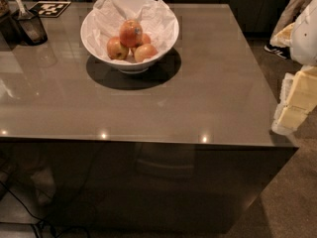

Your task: Pick apple from white bowl

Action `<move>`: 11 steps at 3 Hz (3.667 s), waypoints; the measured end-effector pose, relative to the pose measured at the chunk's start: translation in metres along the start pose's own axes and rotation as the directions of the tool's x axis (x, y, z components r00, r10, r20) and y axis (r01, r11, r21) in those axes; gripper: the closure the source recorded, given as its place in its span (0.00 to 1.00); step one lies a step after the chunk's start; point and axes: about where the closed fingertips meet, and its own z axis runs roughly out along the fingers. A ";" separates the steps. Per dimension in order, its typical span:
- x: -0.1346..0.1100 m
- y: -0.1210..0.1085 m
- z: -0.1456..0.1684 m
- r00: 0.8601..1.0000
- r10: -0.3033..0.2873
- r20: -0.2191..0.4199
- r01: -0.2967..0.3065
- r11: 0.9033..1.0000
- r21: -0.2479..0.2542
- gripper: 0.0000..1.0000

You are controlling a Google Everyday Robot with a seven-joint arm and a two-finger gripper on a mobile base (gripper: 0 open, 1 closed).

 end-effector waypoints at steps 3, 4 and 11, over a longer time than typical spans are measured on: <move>-0.052 -0.051 0.001 0.999 -0.051 0.010 0.051 0.999 0.014 0.00; -0.090 -0.070 -0.001 0.996 -0.064 0.062 0.062 0.997 0.036 0.00; -0.287 -0.226 0.043 0.966 -0.144 0.217 0.107 0.979 0.172 0.00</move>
Offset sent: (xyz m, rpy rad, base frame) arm 0.0517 0.0383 0.0127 -0.0287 0.0401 0.0642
